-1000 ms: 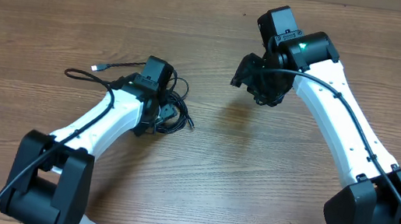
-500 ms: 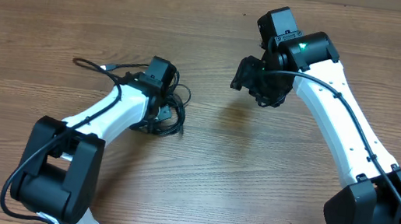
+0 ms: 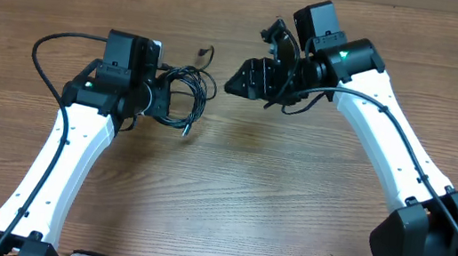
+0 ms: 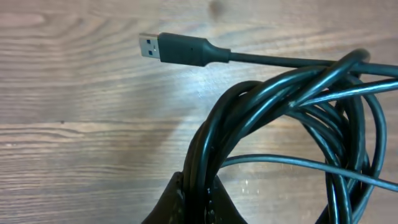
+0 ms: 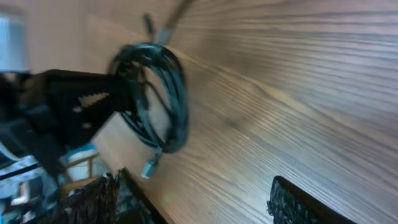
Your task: Untangle cables
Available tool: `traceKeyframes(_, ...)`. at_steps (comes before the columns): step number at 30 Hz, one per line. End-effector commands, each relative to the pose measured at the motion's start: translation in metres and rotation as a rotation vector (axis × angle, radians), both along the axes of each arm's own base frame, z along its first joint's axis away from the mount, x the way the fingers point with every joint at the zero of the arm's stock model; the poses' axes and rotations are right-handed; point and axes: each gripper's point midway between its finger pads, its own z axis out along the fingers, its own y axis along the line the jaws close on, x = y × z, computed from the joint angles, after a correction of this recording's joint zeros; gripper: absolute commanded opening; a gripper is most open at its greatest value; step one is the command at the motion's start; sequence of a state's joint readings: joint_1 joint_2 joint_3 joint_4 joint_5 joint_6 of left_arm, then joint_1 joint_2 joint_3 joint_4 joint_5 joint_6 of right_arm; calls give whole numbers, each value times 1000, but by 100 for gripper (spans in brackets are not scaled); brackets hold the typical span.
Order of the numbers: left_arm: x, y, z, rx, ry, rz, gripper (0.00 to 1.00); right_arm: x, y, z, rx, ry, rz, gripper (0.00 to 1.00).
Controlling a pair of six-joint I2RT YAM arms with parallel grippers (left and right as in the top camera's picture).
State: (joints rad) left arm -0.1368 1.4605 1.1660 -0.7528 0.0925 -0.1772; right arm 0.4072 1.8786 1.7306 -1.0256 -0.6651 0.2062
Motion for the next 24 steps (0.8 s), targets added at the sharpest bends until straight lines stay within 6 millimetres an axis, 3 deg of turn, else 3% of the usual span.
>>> traceKeyframes(1,-2,-8,4,-21,-2,-61,4,-8,12,10,100,-6,49,71)
traceKeyframes(5,-1,-10,4,-29,-4,-66,4,-13,26,19,182,4,84,56)
traceKeyframes(14,-2,-11,4,-36,-3,-70,4,-36,55,15,205,1,172,52)
traceKeyframes(24,-4,-19,6,-77,2,-102,4,-21,67,-2,217,20,128,49)
